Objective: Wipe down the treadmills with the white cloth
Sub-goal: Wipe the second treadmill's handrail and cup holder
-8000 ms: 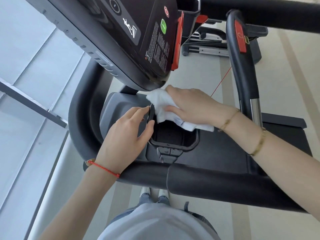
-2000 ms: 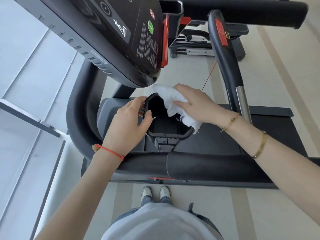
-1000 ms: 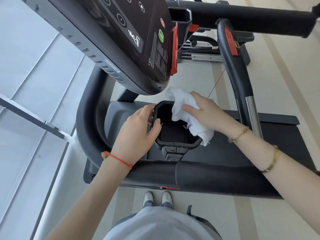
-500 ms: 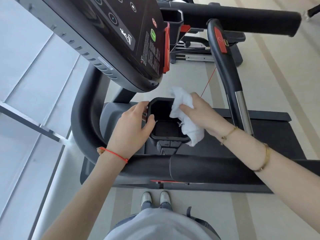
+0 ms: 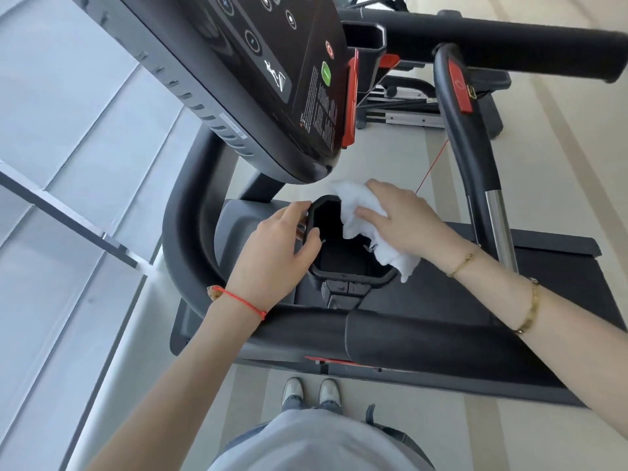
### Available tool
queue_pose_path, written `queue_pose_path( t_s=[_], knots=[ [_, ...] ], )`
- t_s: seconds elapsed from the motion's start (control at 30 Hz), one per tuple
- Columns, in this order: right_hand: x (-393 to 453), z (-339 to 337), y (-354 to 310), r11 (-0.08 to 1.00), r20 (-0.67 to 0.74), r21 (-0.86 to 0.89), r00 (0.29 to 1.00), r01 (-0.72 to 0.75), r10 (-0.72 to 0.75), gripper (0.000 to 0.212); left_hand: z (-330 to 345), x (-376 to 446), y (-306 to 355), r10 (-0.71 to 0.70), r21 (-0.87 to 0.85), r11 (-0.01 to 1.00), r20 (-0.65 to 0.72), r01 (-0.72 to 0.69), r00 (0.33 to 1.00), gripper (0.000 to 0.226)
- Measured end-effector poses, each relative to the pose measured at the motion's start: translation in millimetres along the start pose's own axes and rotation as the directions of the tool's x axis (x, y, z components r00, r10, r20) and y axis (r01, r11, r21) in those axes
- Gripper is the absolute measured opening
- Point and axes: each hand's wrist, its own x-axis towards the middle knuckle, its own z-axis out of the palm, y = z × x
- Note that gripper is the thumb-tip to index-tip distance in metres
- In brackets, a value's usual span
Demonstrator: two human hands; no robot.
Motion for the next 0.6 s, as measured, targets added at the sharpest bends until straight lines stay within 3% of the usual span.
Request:
queue_pose_path(
  t_s=[0.07,0.17,0.23,0.4,0.5,0.6],
  knots=[
    [14,0,-7,0.976,0.026,-0.157,0.988,0.152,-0.149,0.024,0,0,1,0.001,-0.012,1.0,-0.013,-0.001,1.0,0.039],
    [25,3,-16,0.937,0.069,-0.213,0.961,0.276,-0.267,0.029,1,0,0,0.024,-0.006,1.0,-0.04,-0.024,0.999,0.024],
    [25,3,-15,0.938,0.059,-0.204,0.96,0.279,-0.273,0.032,2,0,0,0.025,-0.001,1.0,-0.04,-0.025,0.999,0.022],
    [7,-2,10,0.982,0.064,-0.105,0.986,0.16,-0.153,0.025,0,0,0,-0.015,-0.007,1.0,0.01,0.015,1.0,0.046],
    [-3,-3,24,0.993,0.096,-0.038,0.99,0.11,-0.106,0.019,-1,-1,1,-0.022,-0.012,1.0,0.023,0.022,0.999,0.043],
    [5,-6,18,0.975,0.151,-0.138,0.977,0.174,-0.153,0.023,-1,0,0,-0.028,-0.016,0.999,0.021,0.028,0.999,0.04]
  ],
)
